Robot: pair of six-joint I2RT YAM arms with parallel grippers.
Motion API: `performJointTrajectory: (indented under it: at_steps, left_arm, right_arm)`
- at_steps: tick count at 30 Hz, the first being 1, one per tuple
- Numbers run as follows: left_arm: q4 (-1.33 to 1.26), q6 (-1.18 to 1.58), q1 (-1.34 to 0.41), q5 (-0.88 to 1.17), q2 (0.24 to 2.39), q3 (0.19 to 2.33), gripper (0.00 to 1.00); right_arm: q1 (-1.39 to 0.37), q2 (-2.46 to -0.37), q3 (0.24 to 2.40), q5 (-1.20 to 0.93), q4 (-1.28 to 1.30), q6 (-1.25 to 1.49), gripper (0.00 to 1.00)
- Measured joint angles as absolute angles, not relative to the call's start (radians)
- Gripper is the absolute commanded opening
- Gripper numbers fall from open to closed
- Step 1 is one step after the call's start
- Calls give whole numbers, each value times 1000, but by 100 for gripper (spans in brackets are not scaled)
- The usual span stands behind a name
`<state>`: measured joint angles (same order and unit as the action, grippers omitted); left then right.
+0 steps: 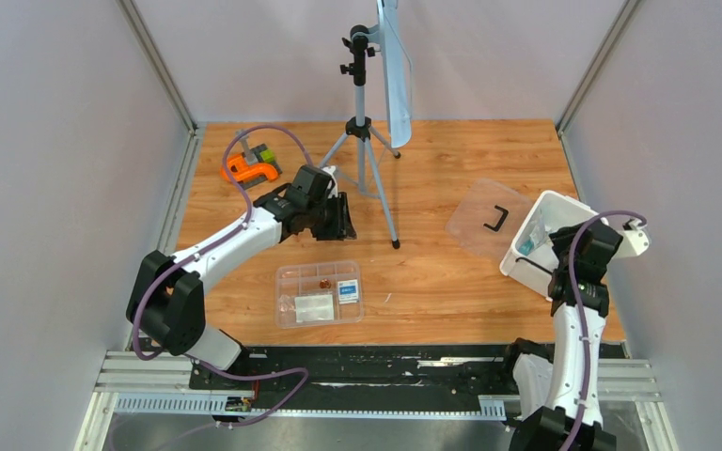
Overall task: Organize the medicine kit
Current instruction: Place the medical item at the medicine box, then move the medicine box compartment to the center of the board.
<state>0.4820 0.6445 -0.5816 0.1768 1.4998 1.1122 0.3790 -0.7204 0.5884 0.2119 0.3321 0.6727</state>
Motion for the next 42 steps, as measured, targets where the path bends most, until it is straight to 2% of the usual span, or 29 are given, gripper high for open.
performJointTrajectory:
  at_steps: [2, 4, 10, 17, 23, 28, 34, 39, 42]
  left_arm:
    - [483, 645, -582, 174, 1499, 1106, 46]
    - [484, 645, -581, 174, 1499, 1101, 46]
    - [483, 646, -581, 174, 1499, 1099, 46]
    - [483, 646, -581, 173, 1499, 1099, 46]
    - [509, 645, -575, 143, 1477, 1096, 46]
    - [565, 640, -535, 117, 1380, 1070, 46]
    - [659, 640, -471, 65, 1240, 1010, 47]
    - [753, 635, -419, 25, 1157, 994, 47]
    - [798, 620, -375, -7, 1123, 995, 47]
  right_arm:
    - [381, -747, 582, 165, 319, 676, 56]
    - [381, -751, 580, 125, 313, 671, 57]
    - [381, -752, 583, 42, 277, 643, 57]
    - [376, -864, 632, -101, 271, 593, 54]
    - [280, -855, 660, -139, 274, 538, 54]
    - [104, -797, 699, -133, 283, 479, 54]
    - [-242, -794, 716, -75, 295, 459, 54]
    - [-543, -936, 723, 21, 292, 484, 54]
    - [-720, -1096, 749, 73, 286, 496, 52]
